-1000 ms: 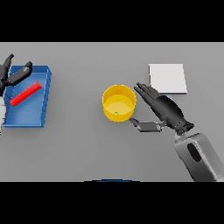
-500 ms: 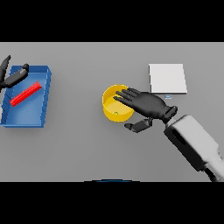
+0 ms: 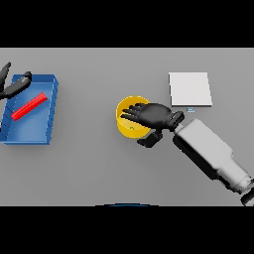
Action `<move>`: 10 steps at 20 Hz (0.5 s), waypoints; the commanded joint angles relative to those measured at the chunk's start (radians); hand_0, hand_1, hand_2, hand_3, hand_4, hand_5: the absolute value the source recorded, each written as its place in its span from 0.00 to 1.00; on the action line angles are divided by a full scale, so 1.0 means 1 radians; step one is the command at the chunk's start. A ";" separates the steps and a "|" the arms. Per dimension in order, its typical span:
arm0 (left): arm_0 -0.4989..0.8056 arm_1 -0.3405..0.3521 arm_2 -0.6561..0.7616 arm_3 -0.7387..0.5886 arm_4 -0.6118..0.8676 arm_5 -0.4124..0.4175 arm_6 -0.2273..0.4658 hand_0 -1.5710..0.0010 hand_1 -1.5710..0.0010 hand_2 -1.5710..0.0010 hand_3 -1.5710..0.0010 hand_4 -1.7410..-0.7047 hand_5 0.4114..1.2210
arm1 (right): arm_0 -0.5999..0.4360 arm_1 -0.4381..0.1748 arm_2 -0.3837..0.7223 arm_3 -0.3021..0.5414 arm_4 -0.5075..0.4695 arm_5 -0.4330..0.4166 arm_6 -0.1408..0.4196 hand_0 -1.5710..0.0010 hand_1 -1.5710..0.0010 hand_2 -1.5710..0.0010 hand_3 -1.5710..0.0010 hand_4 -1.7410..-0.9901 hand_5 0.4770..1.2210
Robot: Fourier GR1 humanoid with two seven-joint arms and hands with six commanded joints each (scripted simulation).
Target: Pick up the red beaker and tilt it to pour out 1 green nut into yellow bowl. Pick up the yellow bowl and place it on the metallic measuring scale.
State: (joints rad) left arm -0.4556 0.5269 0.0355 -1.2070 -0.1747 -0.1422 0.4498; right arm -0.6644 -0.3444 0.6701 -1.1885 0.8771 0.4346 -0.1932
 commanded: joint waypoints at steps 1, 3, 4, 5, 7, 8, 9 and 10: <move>0.000 0.001 0.004 0.000 0.004 0.000 -0.005 1.00 1.00 1.00 1.00 0.91 0.36 | 0.000 0.003 0.007 0.022 0.002 -0.004 -0.018 1.00 1.00 1.00 1.00 0.75 0.26; 0.000 0.002 0.002 0.010 0.001 -0.004 -0.013 1.00 1.00 1.00 1.00 0.91 0.36 | -0.020 0.019 0.018 0.059 0.006 0.004 -0.021 1.00 1.00 1.00 1.00 0.74 0.27; -0.004 0.007 0.001 0.007 -0.003 -0.006 -0.008 1.00 1.00 1.00 1.00 0.91 0.36 | -0.026 0.020 0.021 0.080 0.011 0.004 -0.021 1.00 1.00 1.00 0.99 0.74 0.28; 0.004 0.008 0.001 0.008 -0.003 -0.005 -0.012 1.00 1.00 1.00 1.00 0.92 0.37 | -0.031 0.024 0.020 0.078 0.007 0.015 -0.016 1.00 1.00 1.00 0.99 0.74 0.29; -0.007 0.008 -0.002 0.007 -0.005 -0.007 -0.001 1.00 1.00 1.00 1.00 0.92 0.37 | -0.027 0.027 0.020 0.096 0.008 0.007 -0.016 1.00 1.00 0.99 0.97 0.71 0.34; -0.001 0.009 -0.001 0.004 -0.005 -0.007 0.002 1.00 1.00 1.00 1.00 0.92 0.37 | -0.032 0.027 0.019 0.095 0.009 0.013 -0.009 1.00 0.99 0.98 0.95 0.68 0.39; -0.006 0.010 0.000 0.007 -0.007 -0.004 -0.006 1.00 1.00 1.00 1.00 0.92 0.37 | -0.037 0.030 0.022 0.105 0.013 0.003 -0.017 0.97 0.96 0.94 0.92 0.64 0.45; -0.008 0.006 -0.005 0.015 -0.013 -0.001 -0.012 1.00 1.00 1.00 1.00 0.92 0.37 | -0.045 0.037 0.021 0.111 0.014 0.003 -0.018 0.88 0.88 0.88 0.86 0.58 0.56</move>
State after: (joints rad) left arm -0.4635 0.5324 0.0303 -1.1917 -0.1875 -0.1439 0.4388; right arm -0.7099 -0.3074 0.6909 -1.0773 0.8909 0.4372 -0.2109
